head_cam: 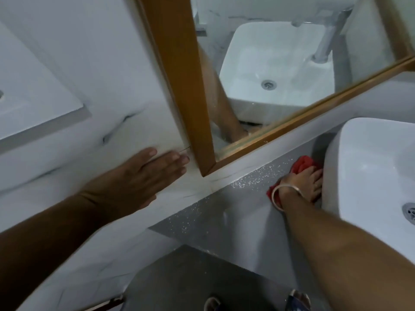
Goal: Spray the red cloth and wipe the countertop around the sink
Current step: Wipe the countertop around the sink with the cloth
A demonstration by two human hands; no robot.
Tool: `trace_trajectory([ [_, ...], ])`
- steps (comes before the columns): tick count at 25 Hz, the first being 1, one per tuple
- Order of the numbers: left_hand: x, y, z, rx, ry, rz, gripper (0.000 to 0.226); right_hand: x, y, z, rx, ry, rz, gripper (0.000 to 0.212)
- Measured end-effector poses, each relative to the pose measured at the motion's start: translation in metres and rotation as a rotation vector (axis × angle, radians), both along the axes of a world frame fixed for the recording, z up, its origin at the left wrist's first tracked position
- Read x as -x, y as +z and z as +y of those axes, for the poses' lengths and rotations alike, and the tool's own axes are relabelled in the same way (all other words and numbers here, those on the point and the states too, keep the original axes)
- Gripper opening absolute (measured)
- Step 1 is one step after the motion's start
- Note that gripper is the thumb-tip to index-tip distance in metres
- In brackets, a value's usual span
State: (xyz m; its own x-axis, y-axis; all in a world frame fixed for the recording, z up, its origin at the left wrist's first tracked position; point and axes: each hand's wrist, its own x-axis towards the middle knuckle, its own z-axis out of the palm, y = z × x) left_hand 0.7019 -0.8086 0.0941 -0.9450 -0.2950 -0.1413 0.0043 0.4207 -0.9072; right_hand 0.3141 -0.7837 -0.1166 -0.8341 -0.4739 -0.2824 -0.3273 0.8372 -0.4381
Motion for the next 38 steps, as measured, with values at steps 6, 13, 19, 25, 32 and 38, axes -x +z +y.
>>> trace_trajectory([
  [6,0.0,-0.004,0.001,-0.009,0.031,0.029,0.091,-0.088,-0.013,0.01,-0.212,0.716,0.378,0.078],
  [13,0.002,-0.001,0.005,-0.062,0.057,0.015,0.09,-0.182,-0.029,0.103,0.099,1.697,0.331,0.069],
  [19,-0.004,-0.008,0.0,-0.076,0.031,0.049,0.088,0.004,-0.023,0.027,-0.018,0.399,0.263,0.072],
  [25,-0.004,-0.009,0.002,-0.039,0.026,0.049,0.086,-0.01,-0.005,-0.024,-0.043,0.289,0.202,0.071],
  [32,0.0,-0.003,-0.002,-0.071,0.026,0.087,0.093,-0.001,-0.018,0.02,-0.051,0.372,0.158,0.068],
  [38,0.0,-0.003,0.003,-0.043,0.04,0.036,0.093,-0.066,-0.01,0.007,-0.238,0.8,0.452,0.068],
])
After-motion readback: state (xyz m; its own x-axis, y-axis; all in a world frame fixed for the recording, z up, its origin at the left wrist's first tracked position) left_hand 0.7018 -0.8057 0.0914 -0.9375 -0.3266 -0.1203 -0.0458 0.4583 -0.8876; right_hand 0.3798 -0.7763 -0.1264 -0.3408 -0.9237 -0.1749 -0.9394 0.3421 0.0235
